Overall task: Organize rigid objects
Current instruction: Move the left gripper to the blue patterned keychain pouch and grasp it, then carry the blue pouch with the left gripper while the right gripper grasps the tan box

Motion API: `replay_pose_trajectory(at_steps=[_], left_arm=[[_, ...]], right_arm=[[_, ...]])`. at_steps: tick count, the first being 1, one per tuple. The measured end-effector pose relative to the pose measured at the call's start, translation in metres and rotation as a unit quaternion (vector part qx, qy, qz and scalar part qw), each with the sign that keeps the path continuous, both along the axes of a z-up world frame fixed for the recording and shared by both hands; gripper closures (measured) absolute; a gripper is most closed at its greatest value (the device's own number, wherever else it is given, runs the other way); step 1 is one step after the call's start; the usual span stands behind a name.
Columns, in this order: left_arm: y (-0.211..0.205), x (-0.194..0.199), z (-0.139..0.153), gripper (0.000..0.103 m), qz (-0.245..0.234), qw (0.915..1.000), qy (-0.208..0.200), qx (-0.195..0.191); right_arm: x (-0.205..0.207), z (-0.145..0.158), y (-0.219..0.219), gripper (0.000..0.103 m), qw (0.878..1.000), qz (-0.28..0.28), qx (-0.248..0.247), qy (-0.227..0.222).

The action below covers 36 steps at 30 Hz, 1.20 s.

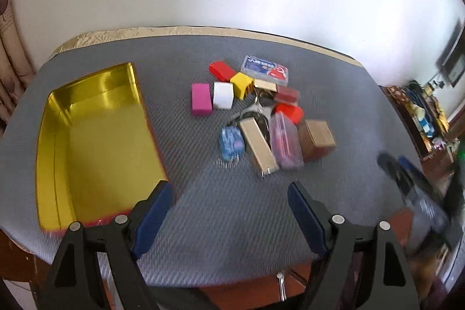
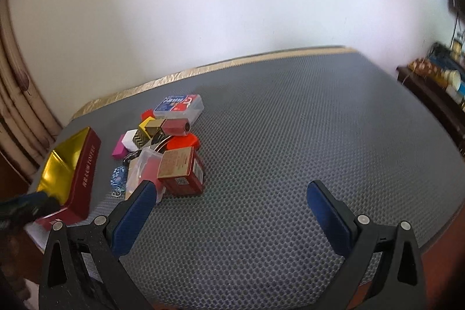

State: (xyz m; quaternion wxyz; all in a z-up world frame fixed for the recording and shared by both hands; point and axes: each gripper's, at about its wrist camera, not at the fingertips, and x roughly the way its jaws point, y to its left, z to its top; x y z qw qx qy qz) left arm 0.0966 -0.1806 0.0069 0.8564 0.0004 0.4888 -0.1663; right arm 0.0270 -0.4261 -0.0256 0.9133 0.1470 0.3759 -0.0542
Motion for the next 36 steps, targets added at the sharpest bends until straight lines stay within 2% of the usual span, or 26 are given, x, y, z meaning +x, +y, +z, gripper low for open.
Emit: replay_pose_trajectory(at_steps=[5, 10, 12, 14, 16, 17, 27, 31, 33, 36], left_arm=[[-0.023, 0.035, -0.016, 0.019, -0.012, 0.9994, 0.021, 0.024], [-0.025, 0.071, -0.032, 0.021, -0.001, 0.9977, 0.068, -0.003], [-0.026, 0.085, -0.039, 0.03, 0.003, 0.9958, 0.091, 0.0], [-0.027, 0.092, -0.046, 0.048, 0.003, 0.9938, 0.111, 0.003], [-0.026, 0.096, -0.056, 0.056, 0.002, 0.9911, 0.133, 0.008], [-0.025, 0.097, -0.061, 0.056, 0.004, 0.9901, 0.14, 0.016], [-0.031, 0.104, -0.076, 0.055, -0.01, 0.9872, 0.156, 0.029], [-0.033, 0.109, -0.078, 0.055, -0.005, 0.9882, 0.146, 0.046], [-0.028, 0.114, -0.084, 0.072, 0.005, 0.9876, 0.146, 0.058], [-0.022, 0.113, -0.085, 0.072, 0.003, 0.9894, 0.131, 0.062]], right_arm=[[0.001, 0.002, -0.004, 0.0, 1.0, 0.001, 0.029, 0.0], [0.0, 0.003, -0.009, 0.0, 0.999, -0.003, 0.045, 0.002], [0.002, 0.0, -0.01, 0.0, 0.999, -0.003, 0.052, 0.009], [0.004, -0.002, -0.012, 0.0, 0.998, -0.005, 0.058, 0.013], [0.004, -0.004, -0.015, 0.0, 0.998, -0.011, 0.062, 0.014], [0.004, -0.005, -0.017, 0.0, 0.998, -0.013, 0.065, 0.015], [0.012, -0.012, -0.016, 0.0, 0.997, -0.006, 0.068, 0.028], [0.012, -0.015, -0.016, 0.0, 0.997, -0.006, 0.07, 0.028], [0.012, -0.016, -0.017, 0.0, 0.997, -0.006, 0.072, 0.03], [0.012, -0.018, -0.018, 0.0, 0.997, -0.004, 0.075, 0.033]])
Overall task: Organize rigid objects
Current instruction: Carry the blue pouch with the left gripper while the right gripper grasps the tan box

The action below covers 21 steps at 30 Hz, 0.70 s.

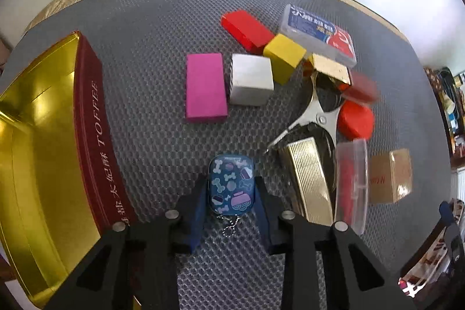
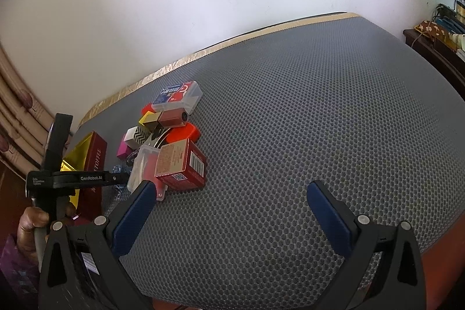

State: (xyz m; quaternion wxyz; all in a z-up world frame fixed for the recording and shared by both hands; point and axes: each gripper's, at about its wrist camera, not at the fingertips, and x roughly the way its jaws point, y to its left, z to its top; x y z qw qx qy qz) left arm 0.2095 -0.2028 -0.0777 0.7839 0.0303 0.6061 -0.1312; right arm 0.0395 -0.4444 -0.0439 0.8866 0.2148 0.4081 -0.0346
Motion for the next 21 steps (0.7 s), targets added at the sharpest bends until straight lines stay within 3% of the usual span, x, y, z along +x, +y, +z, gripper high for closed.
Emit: replay_pose_trajectory(at_steps=[5, 13, 21], left_arm=[[-0.005, -0.015, 0.004, 0.072, -0.016, 0.9996, -0.019, 0.011], [0.011, -0.048, 0.032, 0.072, 0.0, 0.9989, -0.029, -0.037], [0.027, -0.07, 0.07, 0.072, 0.012, 0.9955, -0.046, -0.082]], right_arm=[[0.002, -0.003, 0.003, 0.0, 1.0, 0.009, -0.006, 0.003], [0.011, 0.001, 0.019, 0.0, 0.998, 0.057, -0.026, -0.01], [0.046, -0.005, 0.055, 0.0, 0.991, 0.121, -0.05, 0.02]])
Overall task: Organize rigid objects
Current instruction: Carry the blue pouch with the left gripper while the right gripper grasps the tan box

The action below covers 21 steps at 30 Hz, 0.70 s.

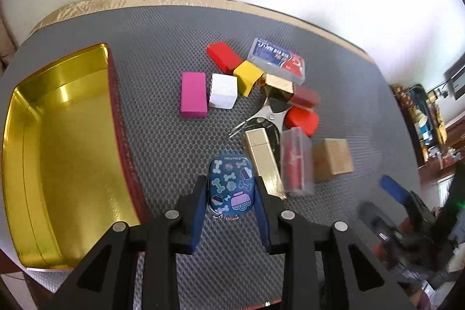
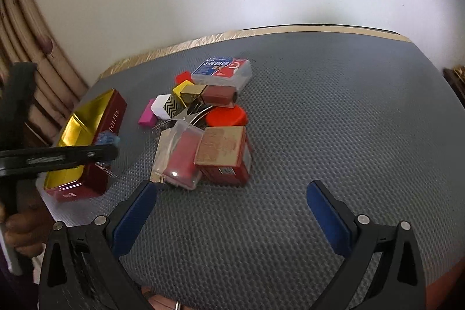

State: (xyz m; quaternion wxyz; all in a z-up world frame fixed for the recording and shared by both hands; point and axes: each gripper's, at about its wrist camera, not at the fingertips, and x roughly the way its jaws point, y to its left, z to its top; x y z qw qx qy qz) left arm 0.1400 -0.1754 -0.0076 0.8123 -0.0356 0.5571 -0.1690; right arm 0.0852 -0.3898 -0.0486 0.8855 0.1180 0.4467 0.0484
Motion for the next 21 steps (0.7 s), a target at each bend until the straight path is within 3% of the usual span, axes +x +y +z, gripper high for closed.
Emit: replay_pose_trajectory(at_steps=[11, 12, 13, 15, 21], left_arm=[[0.009, 0.003, 0.01, 0.072, 0.016, 0.9997, -0.014, -0.011], [0.012, 0.003, 0.011, 0.072, 0.019, 0.9997, -0.013, -0.011], [0.016, 0.002, 0.013, 0.072, 0.022, 0.9996, -0.012, -0.013], [0.024, 0.001, 0.017, 0.072, 0.029, 0.9994, -0.011, -0.012], [0.058, 0.004, 0.032, 0.072, 0.06, 0.9979, -0.022, 0.009]], right_arm=[[0.042, -0.013, 0.007, 0.001, 0.999, -0.004, -0.021, 0.026], [0.044, -0.014, 0.008, 0.006, 0.999, -0.004, -0.025, 0.031], [0.047, -0.017, 0.01, 0.028, 0.999, -0.003, -0.03, 0.035], [0.052, -0.024, 0.012, 0.06, 0.998, 0.005, -0.033, 0.056], [0.047, -0.017, 0.007, 0.063, 0.998, 0.005, -0.031, 0.048]])
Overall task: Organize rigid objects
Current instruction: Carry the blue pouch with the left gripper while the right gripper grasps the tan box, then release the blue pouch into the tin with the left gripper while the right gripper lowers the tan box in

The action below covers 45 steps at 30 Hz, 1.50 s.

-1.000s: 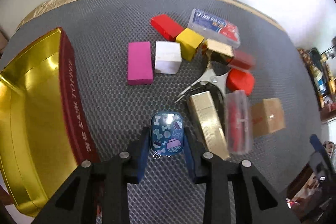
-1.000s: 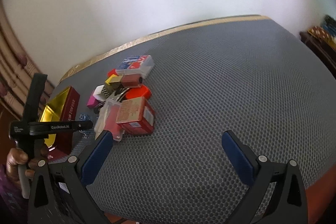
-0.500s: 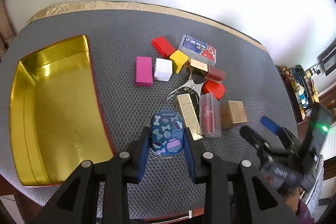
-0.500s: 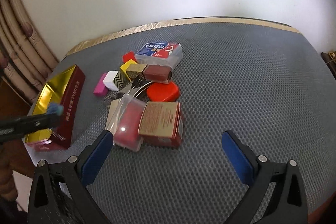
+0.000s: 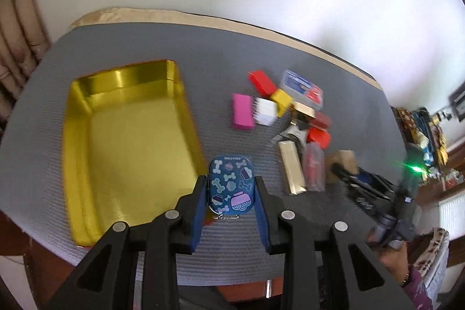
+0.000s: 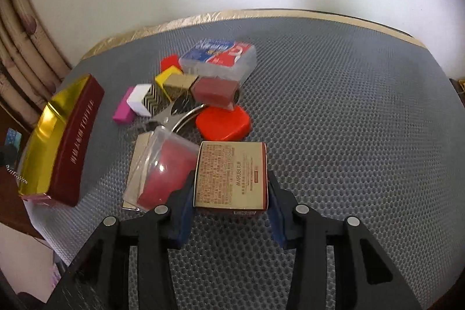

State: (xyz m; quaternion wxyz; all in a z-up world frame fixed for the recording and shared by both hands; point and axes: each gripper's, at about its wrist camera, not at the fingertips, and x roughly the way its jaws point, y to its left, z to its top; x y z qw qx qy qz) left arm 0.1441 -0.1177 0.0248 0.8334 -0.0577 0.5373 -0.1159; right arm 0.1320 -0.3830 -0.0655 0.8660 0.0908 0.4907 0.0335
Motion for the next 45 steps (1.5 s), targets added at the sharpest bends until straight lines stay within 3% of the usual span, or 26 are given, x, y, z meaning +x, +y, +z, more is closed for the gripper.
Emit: replay_pose_trajectory(at_steps=[10, 21, 31, 35, 40, 42, 45], left_arm=[[0.07, 0.048, -0.001, 0.072, 0.075, 0.9936, -0.023, 0.081], [0.088, 0.121, -0.06, 0.072, 0.098, 0.9852, 0.005, 0.141], [0.106, 0.142, -0.089, 0.072, 0.113, 0.9803, 0.017, 0.161], [0.112, 0.141, -0.09, 0.067, 0.109, 0.9848, 0.034, 0.132], [0.112, 0.129, -0.071, 0.066, 0.098, 0.9898, 0.011, 0.103], [0.115, 0.11, -0.05, 0.066, 0.11, 0.9914, -0.016, 0.069], [0.112, 0.067, -0.018, 0.065, 0.142, 0.9861, -0.065, 0.057]], right_arm=[[-0.016, 0.056, -0.007, 0.063, 0.996, 0.007, 0.063, -0.058], [-0.013, 0.061, 0.018, 0.063, 0.995, 0.041, 0.074, -0.055], [-0.009, 0.056, 0.029, 0.063, 0.995, 0.051, 0.072, -0.046], [-0.009, 0.057, 0.034, 0.063, 0.995, 0.056, 0.07, -0.047], [-0.009, 0.063, 0.046, 0.063, 0.994, 0.069, 0.066, -0.055], [-0.006, 0.067, 0.053, 0.063, 0.993, 0.079, 0.073, -0.057], [0.002, 0.079, 0.073, 0.063, 0.989, 0.106, 0.077, -0.067]])
